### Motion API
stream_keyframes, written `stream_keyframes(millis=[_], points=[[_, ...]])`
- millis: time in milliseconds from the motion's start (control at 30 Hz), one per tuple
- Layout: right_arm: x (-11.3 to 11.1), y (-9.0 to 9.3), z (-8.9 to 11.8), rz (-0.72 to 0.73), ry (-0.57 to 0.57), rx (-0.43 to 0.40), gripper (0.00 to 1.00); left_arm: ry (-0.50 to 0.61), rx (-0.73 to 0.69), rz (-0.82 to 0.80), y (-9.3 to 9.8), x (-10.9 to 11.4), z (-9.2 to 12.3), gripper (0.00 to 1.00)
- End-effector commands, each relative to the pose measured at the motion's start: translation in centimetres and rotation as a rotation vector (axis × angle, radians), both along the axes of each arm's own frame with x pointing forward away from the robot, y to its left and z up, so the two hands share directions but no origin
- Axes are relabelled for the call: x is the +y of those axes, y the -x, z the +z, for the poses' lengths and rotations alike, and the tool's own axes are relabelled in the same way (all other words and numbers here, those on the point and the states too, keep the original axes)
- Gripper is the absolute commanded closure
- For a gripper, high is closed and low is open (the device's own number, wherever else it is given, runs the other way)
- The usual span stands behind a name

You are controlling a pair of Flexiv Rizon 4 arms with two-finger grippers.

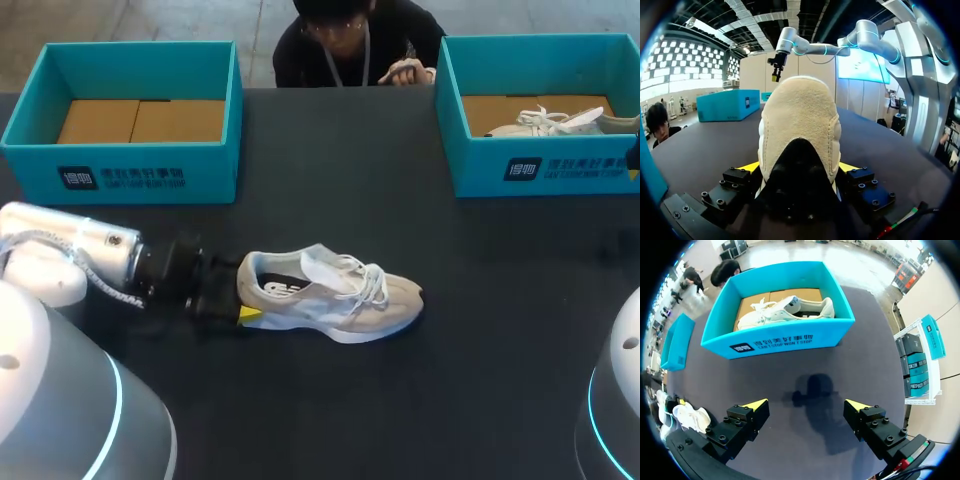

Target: Take the shoe out of the shoebox, open the shoe tongue, remove and reinsert the insole, then place the shoe into the shoebox

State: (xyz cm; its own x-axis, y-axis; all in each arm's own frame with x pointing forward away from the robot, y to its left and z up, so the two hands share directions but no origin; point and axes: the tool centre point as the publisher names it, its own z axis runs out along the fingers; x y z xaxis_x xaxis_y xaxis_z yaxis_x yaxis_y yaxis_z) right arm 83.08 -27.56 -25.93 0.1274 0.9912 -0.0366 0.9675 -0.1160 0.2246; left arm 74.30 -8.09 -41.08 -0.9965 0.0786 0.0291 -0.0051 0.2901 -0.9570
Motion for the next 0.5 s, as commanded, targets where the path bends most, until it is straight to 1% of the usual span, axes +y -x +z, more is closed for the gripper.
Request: stream_keyframes(millis=[33, 300, 500], points=[[-0.03, 0.00, -0.02, 0.001, -0.002, -0.001, 0.00, 0.005, -0.016, 0.059, 1.02, 0.05, -0.01, 1.00], [-0.03, 0.00, -0.02, 0.001, -0.002, -0.001, 0.00, -0.002, -0.002, 0.062, 1.67, -0.25, -0.64, 1.00], [-0.03, 0.00, -0.02, 0.001, -0.002, -0.001, 0.00, -0.006, 0.007, 0.069, 1.69, -0.21, -0.96, 1.00]])
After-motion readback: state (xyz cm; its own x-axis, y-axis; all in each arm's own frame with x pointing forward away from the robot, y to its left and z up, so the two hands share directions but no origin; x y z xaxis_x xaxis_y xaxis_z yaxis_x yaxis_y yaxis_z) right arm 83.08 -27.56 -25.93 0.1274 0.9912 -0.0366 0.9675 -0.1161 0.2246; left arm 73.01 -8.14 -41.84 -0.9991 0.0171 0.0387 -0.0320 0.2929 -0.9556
